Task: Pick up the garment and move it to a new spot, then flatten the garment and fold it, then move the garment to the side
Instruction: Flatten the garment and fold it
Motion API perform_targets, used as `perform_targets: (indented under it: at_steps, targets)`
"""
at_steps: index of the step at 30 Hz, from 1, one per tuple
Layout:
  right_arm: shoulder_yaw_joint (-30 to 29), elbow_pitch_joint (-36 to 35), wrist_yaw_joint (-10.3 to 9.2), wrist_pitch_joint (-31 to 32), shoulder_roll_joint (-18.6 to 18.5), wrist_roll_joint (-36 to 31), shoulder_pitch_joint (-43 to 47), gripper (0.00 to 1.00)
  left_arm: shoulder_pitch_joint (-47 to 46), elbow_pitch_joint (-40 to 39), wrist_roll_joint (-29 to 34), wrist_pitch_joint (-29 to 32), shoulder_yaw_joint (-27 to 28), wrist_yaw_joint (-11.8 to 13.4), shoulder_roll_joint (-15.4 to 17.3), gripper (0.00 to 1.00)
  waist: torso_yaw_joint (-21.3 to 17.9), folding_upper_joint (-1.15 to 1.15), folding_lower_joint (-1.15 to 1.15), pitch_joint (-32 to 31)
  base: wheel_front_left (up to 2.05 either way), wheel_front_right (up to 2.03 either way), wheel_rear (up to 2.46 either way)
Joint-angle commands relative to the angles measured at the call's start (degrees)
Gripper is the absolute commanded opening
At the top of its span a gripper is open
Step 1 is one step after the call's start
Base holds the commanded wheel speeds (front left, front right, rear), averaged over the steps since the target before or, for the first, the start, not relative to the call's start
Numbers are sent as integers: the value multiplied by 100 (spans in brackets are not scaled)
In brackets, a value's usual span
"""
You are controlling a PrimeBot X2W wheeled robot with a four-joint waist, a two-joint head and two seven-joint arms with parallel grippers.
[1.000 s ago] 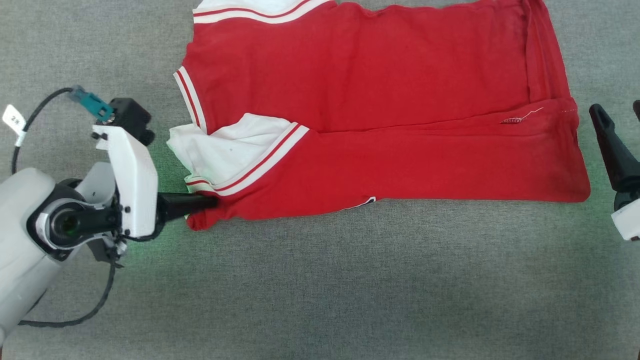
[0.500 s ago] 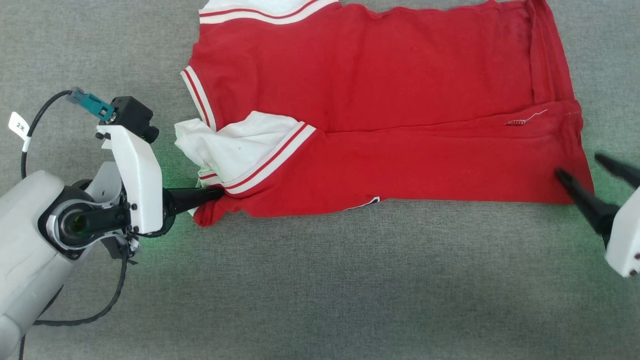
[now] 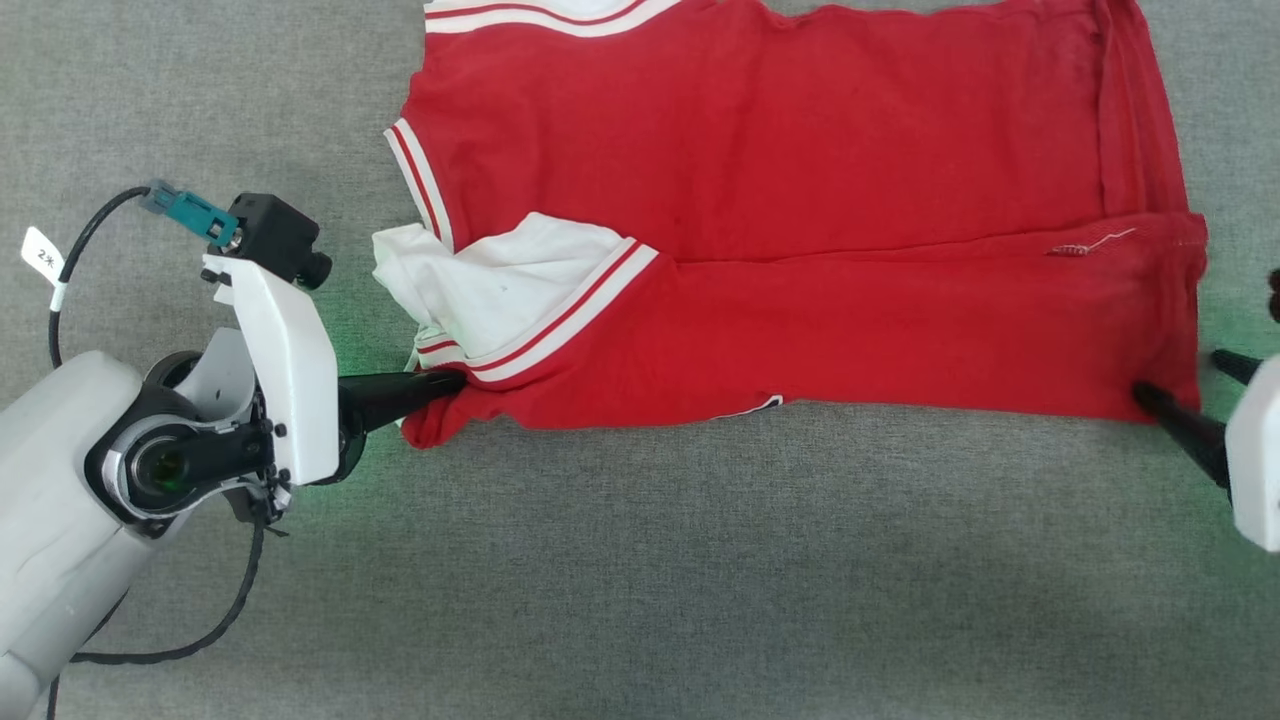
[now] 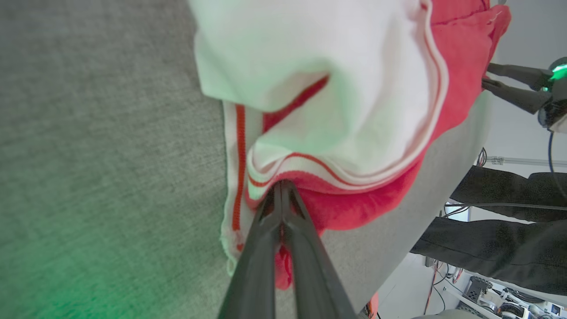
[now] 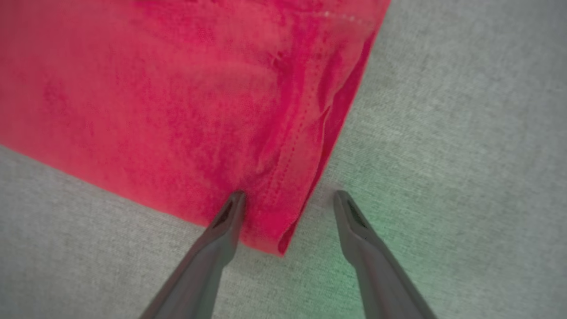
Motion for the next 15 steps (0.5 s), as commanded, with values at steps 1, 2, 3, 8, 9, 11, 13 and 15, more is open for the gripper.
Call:
perform_targets:
  at_steps: [1, 2, 3, 8, 9, 11, 13, 15]
  targets:
    - [201, 218, -1, 231, 96, -16, -96, 100, 146, -26, 77, -15, -89, 39, -38, 0, 24, 0, 0, 18, 0, 0, 0]
    - [302, 324, -1, 316, 191, 43, -142, 100, 137, -48, 100, -25, -90, 41, -45, 0, 35, 0, 0, 24, 0, 0, 0]
    - [382, 426, 0, 370, 265, 73, -213, 100, 123, -66, 143, -44, -98, 56, -50, 0, 48, 0, 0, 31, 0, 0, 0]
    - [611, 683, 0, 454, 298, 69, -410, 0, 155, -119, 270, -122, -137, 55, -49, 0, 130, 0, 0, 52, 0, 0, 0]
    - [629, 662, 0, 479, 293, 102, -416, 0, 176, -141, 276, -140, -125, 47, -38, 0, 140, 0, 0, 54, 0, 0, 0]
    - [585, 633, 0, 532, 212, 139, -426, 0, 234, -191, 274, -190, -113, 39, -4, 0, 153, 0, 0, 52, 0, 0, 0]
    - [511, 539, -1, 495, 145, 175, -396, 0, 301, -272, 222, -260, -80, 21, 46, 0, 155, 0, 0, 35, 0, 0, 0]
    - [469, 492, -1, 471, 133, 193, -382, 0, 342, -320, 193, -286, -67, 13, 78, 0, 154, 0, 0, 23, 0, 0, 0]
